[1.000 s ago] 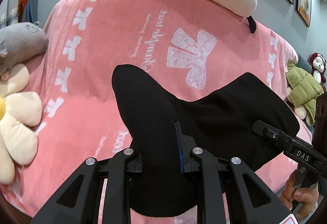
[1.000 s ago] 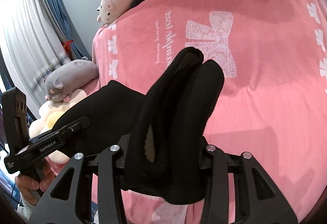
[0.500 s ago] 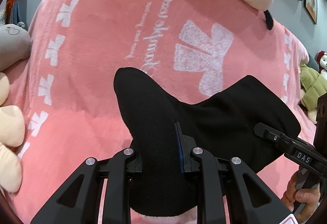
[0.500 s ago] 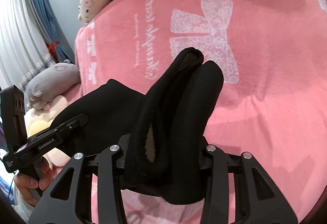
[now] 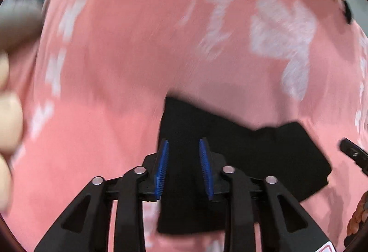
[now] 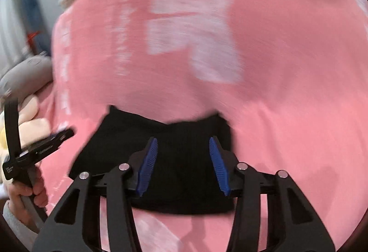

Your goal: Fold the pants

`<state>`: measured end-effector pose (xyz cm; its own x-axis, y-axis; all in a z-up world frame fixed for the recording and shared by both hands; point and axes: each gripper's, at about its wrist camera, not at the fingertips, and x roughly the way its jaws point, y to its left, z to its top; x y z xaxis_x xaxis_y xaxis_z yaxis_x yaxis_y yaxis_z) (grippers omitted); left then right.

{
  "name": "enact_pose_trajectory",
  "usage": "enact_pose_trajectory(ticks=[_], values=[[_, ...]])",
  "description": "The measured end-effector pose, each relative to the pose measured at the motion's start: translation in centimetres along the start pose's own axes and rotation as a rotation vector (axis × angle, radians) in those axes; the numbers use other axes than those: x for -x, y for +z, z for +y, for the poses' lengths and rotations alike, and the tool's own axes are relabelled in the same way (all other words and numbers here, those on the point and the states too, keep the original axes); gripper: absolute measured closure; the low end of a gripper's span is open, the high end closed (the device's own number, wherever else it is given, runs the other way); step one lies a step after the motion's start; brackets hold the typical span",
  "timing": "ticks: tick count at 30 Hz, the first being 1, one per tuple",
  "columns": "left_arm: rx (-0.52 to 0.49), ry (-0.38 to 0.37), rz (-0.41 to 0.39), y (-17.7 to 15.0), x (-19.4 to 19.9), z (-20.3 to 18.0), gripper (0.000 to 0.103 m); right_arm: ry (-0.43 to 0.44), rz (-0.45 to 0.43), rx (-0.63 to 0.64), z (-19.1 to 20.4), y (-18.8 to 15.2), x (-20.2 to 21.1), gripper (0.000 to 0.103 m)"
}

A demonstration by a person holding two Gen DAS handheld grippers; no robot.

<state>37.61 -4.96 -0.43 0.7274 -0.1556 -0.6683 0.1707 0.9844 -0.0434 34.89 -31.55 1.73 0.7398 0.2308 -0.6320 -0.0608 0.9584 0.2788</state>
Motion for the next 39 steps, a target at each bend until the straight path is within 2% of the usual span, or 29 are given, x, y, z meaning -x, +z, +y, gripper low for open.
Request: enact_pose_trajectory(ticks=[2,3,5,6,7,8,10,12,13,16,18,21,24,28,31,34,37,39], values=[[-0.044,0.014,-0.03,1.4,-0.8,-1.9,0.045,0.023,0.027,0.044,1.6,1.1,-2.7,0.057],[-0.066,0.02,-0.015,1.7,-1.9,-2.7,0.045,0.019,0.054,0.057,1.8,1.1,-4.3,0.059],[-0.098,0.059,0.069,0.8,-5.5,-3.3,0.045,-0.063,0.132,0.078,0.5,-0.2,-8.3,0.06],[-0.094,0.068,0.126,0.2,-7.3,-2.9,0.049,-0.118,0.194,0.071,-1.0,-1.1,-10.4,0.066],[-0.075,0.079,0.176,-0.5,-8.6,-2.3,0.053,-0.124,0.23,0.046,-2.6,-2.3,-11.8,0.069],[-0.039,0.083,0.217,-1.3,-9.7,-1.3,0.062,-0.103,0.189,0.04,-2.9,-2.4,-11.0,0.073],[-0.004,0.07,0.197,-1.6,-9.3,-0.2,0.062,-0.11,0.173,0.03,-2.1,-1.6,-8.7,0.069],[-0.004,0.084,0.171,-1.4,-8.4,0.1,0.062,-0.07,0.105,0.036,-1.1,-1.6,-5.9,0.07],[0.001,0.091,0.161,-1.4,-7.9,0.2,0.062,-0.085,0.087,0.061,-0.6,-2.2,-5.0,0.07],[0.007,0.078,0.137,-1.5,-6.1,0.0,0.062,-0.18,0.168,0.115,-1.6,-4.8,-7.0,0.07],[-0.005,0.064,0.137,-1.6,-5.1,-0.3,0.062,-0.184,0.14,0.091,-1.6,-4.8,-5.4,0.069],[-0.016,0.054,0.135,-2.0,-3.5,-0.7,0.062,-0.11,0.073,0.016,-0.8,-4.1,-1.8,0.069],[0.004,0.036,0.149,-2.8,-2.2,-1.0,0.062,-0.116,0.068,0.01,-0.4,-5.0,-0.3,0.068],[0.007,0.022,0.174,-3.5,-1.5,-1.4,0.062,-0.103,0.083,-0.03,-0.4,-5.9,-0.6,0.068],[-0.008,0.043,0.185,-3.8,-1.9,-1.7,0.062,-0.111,0.088,-0.009,-0.3,-5.5,-1.3,0.069],[-0.028,0.075,0.21,-4.2,-3.8,-1.7,0.062,-0.168,0.146,0.041,-0.5,-6.4,-4.2,0.069],[-0.059,0.108,0.226,-4.9,-5.2,-1.7,0.061,-0.193,0.142,0.073,-0.2,-6.5,-4.6,0.069],[-0.067,0.111,0.21,-4.7,-4.5,-1.8,0.061,-0.177,0.111,0.054,0.5,-5.9,-3.4,0.069]])
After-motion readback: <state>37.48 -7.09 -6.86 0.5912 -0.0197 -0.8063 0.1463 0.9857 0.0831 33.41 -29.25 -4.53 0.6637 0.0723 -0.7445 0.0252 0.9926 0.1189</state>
